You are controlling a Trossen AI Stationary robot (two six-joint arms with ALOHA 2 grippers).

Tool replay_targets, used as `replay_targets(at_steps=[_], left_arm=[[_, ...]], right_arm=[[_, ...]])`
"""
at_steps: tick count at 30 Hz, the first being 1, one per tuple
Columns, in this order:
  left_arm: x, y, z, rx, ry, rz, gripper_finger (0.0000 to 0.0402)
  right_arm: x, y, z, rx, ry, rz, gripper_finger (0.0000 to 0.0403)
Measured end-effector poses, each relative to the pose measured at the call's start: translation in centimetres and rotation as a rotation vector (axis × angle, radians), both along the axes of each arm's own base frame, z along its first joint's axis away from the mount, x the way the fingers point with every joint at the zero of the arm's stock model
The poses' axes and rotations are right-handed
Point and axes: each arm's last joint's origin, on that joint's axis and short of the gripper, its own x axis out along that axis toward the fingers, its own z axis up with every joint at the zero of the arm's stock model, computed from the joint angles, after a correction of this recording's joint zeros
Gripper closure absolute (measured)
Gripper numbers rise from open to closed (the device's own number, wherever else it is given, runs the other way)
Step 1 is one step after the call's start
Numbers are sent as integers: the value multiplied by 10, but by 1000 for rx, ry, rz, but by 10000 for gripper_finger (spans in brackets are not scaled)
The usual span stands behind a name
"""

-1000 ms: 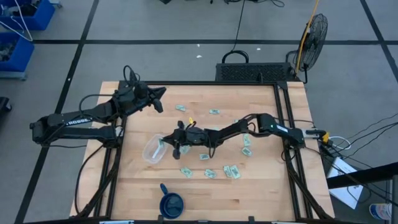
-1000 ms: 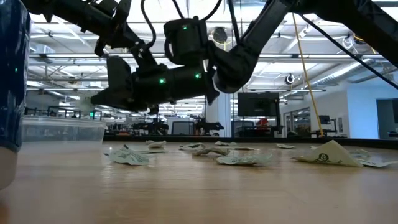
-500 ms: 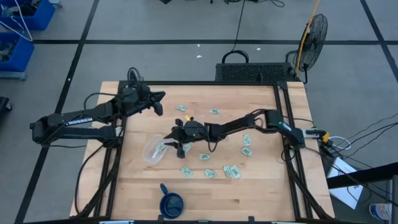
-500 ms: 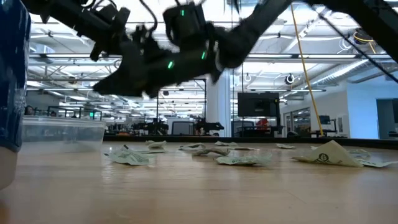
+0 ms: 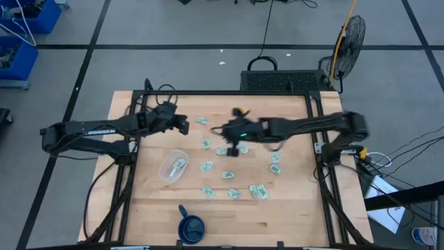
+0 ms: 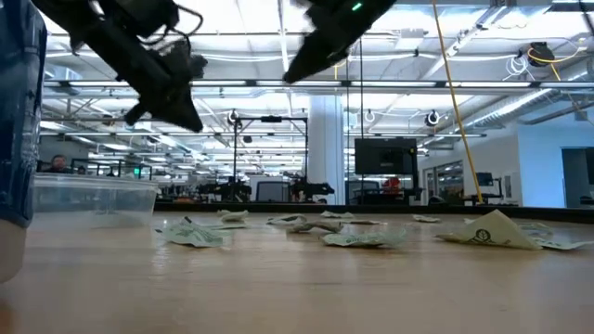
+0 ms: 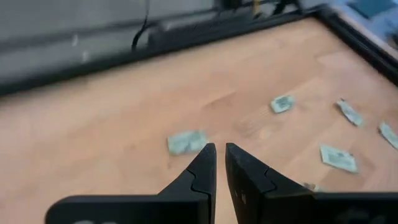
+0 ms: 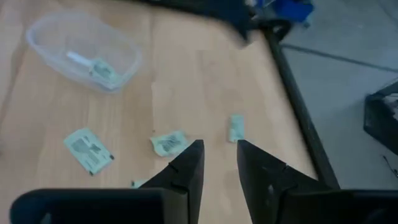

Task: Pick and place Stevia / Truvia into bins
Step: Put the stevia packet into the transparent container

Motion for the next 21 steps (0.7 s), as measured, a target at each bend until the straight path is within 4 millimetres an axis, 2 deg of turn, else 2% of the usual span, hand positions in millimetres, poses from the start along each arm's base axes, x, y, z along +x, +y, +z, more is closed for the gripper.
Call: replay_targets(at_steps=[3, 5, 8, 11, 16, 21], left_arm=[[10, 4, -18, -58, 52, 70, 362], [16, 6, -32, -93, 99, 96, 362], [27, 10, -48, -122, 108, 123, 362], [41, 15, -56, -142, 24, 152, 362], [56, 28, -70, -207, -91, 170, 362], [61, 37, -91, -250, -89, 223, 362]], right_arm=[[-45, -7, 15, 33, -64, -47, 316], [-78, -12, 14, 69, -98, -93, 316], [-124, -15, 1, 101, -161, -140, 317], [-160, -15, -18, 99, -269, -151, 317], [-192, -18, -52, 43, -433, -149, 316], [-202, -24, -58, 8, -567, -182, 317]])
